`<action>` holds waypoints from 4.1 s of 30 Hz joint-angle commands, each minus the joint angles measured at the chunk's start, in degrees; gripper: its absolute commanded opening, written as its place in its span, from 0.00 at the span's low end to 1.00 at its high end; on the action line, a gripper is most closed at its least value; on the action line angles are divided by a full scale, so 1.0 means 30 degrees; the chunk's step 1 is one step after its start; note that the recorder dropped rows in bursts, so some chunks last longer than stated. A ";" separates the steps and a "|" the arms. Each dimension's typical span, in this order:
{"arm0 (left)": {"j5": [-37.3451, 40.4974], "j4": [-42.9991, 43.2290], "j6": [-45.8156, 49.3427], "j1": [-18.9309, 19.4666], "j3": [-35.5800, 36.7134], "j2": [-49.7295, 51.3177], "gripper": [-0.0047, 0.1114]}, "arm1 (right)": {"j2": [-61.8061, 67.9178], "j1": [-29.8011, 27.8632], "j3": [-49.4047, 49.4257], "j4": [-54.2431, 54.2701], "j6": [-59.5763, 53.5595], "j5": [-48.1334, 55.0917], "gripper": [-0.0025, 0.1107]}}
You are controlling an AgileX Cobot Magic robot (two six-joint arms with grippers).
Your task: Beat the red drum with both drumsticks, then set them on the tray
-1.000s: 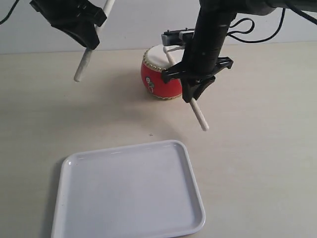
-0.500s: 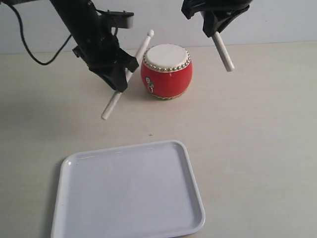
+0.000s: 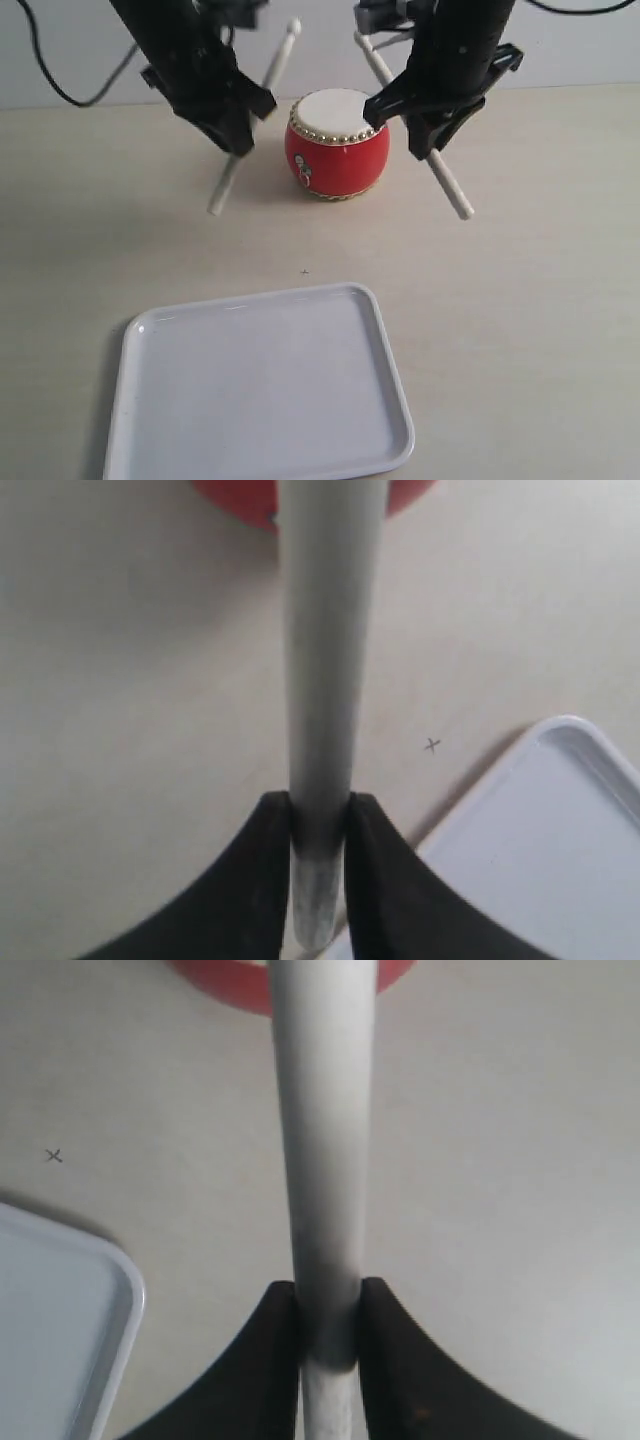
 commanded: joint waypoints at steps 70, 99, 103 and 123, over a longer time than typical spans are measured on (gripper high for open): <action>-0.4348 -0.1872 0.0941 0.2143 1.4566 -1.1186 0.04 | -0.5132 0.0807 0.6378 0.2798 -0.3246 -0.1510 0.02; -1.2735 -0.2891 -0.1045 0.4617 2.5861 -2.1371 0.04 | -0.5339 0.9455 0.7257 -0.4747 -0.1607 -0.1915 0.02; -1.2994 -0.2850 -0.1089 0.5216 2.5861 -2.1945 0.04 | -0.4338 1.0712 0.7257 -0.5115 -0.2188 -0.1918 0.02; -1.4445 -0.1969 -0.2063 0.5213 2.5861 -2.1908 0.04 | -0.0470 1.2855 0.7183 -0.6498 -0.4800 -0.2275 0.02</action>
